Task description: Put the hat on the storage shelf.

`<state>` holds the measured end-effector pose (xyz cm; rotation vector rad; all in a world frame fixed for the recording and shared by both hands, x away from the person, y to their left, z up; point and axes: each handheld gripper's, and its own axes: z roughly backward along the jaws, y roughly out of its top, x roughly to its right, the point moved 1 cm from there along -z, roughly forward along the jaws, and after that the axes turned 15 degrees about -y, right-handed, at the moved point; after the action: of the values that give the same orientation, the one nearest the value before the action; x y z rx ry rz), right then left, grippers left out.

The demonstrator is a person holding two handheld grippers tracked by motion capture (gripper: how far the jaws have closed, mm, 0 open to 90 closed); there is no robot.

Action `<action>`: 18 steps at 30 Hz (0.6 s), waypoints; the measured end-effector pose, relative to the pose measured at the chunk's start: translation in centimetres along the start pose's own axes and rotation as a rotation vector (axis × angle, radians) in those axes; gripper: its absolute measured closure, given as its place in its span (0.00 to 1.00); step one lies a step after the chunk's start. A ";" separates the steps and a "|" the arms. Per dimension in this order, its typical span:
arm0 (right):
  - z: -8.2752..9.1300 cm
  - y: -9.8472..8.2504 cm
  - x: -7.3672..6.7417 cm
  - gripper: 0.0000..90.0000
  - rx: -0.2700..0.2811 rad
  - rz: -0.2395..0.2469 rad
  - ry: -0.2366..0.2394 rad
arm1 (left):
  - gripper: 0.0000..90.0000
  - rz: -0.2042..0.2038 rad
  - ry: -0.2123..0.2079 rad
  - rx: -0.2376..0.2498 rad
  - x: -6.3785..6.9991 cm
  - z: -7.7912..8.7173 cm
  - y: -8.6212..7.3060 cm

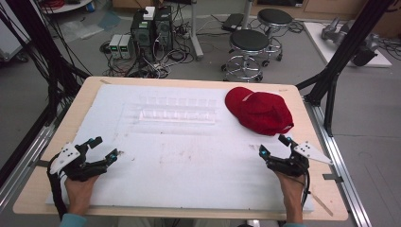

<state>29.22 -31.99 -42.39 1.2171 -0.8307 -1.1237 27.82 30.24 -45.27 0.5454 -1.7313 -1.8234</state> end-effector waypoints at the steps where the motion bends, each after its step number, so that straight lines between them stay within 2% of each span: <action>1: 0.0 0.0 0.0 0.07 0.000 0.000 0.000 | 0.20 0.000 0.000 0.001 0.0 0.0 0.0; 4: -0.5 1.9 0.7 0.07 -0.006 0.038 0.001 | 0.20 0.001 0.000 0.001 0.0 0.0 0.0; 7: -0.9 2.7 1.1 0.07 -0.012 0.060 -0.002 | 0.20 0.000 0.000 0.000 0.0 0.0 0.0; 8: -1.4 3.5 1.4 0.07 -0.026 0.088 -0.001 | 0.20 0.000 0.001 0.000 0.0 0.0 0.0; 9: -1.4 3.5 1.4 0.07 -0.026 0.088 -0.001 | 0.20 0.000 0.001 0.000 0.0 0.0 0.0; 10: -1.9 4.2 1.7 0.07 -0.047 0.117 0.001 | 0.20 0.001 0.001 0.000 0.0 0.0 0.0; 11: -1.9 4.2 1.7 0.07 -0.047 0.117 0.001 | 0.20 0.001 0.001 0.000 0.0 0.0 0.0; 12: -2.7 4.9 2.2 0.07 -0.071 0.148 0.002 | 0.20 0.001 0.000 0.000 0.0 0.0 0.0; 13: -2.7 4.9 2.2 0.07 -0.071 0.148 0.002 | 0.20 0.000 0.001 0.000 0.0 0.0 0.0; 15: -3.8 5.8 3.2 0.07 -0.110 0.187 0.002 | 0.20 0.000 0.000 -0.001 0.0 0.0 0.0; 18: -4.6 6.3 3.9 0.07 -0.134 0.188 -0.002 | 0.20 -0.001 0.000 0.000 0.0 0.0 0.0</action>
<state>35.87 -34.58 -37.44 1.0058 -0.8387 -1.0112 27.82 30.23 -45.27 0.5457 -1.7309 -1.8242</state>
